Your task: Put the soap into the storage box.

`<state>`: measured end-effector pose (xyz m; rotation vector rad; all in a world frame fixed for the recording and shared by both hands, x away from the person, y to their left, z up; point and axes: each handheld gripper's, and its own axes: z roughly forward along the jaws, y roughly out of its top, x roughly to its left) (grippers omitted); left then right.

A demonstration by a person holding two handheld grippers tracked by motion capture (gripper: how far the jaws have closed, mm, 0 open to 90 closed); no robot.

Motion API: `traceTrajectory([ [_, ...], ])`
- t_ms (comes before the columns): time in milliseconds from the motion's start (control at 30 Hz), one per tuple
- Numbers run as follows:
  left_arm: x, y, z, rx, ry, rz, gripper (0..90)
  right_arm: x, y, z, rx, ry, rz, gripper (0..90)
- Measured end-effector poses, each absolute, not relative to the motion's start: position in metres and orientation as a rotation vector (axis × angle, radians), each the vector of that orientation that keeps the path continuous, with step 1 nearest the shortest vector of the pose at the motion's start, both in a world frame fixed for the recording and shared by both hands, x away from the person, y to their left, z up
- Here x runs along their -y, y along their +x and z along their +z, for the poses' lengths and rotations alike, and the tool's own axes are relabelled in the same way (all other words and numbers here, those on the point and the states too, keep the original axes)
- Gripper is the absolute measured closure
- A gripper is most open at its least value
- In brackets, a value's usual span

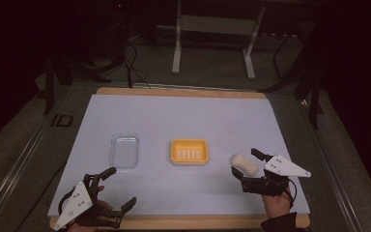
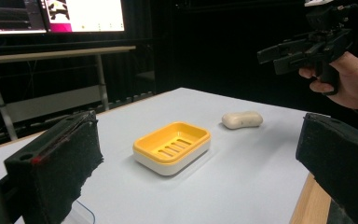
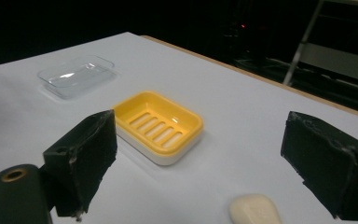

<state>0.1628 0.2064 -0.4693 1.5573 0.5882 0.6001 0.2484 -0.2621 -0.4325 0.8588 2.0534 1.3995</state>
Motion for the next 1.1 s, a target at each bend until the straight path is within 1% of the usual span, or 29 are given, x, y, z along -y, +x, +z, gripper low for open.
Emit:
traceTrajectory([
  [333, -0.206, 0.161, -0.468, -0.576, 1.569, 0.595, 0.1, 0.259, 0.251, -0.432, -2.109, 0.807, 1.418, 10.3],
  [533, -0.205, 0.161, -0.469, -0.569, 1.579, 0.59, 0.1, 0.254, 0.256, -0.432, -2.216, 0.776, 1.36, 10.3],
  [700, -0.204, 0.161, -0.469, -0.568, 1.591, 0.589, 0.1, 0.248, 0.261, -0.43, -2.308, 0.716, 1.236, 10.3],
  [1033, -0.202, 0.162, -0.47, -0.562, 1.612, 0.582, 0.1, 0.245, 0.268, -0.424, -2.502, 0.636, 1.179, 10.3],
  [1100, -0.201, 0.162, -0.471, -0.561, 1.617, 0.58, 0.1, 0.242, 0.27, -0.423, -2.604, 0.607, 1.111, 10.3],
])
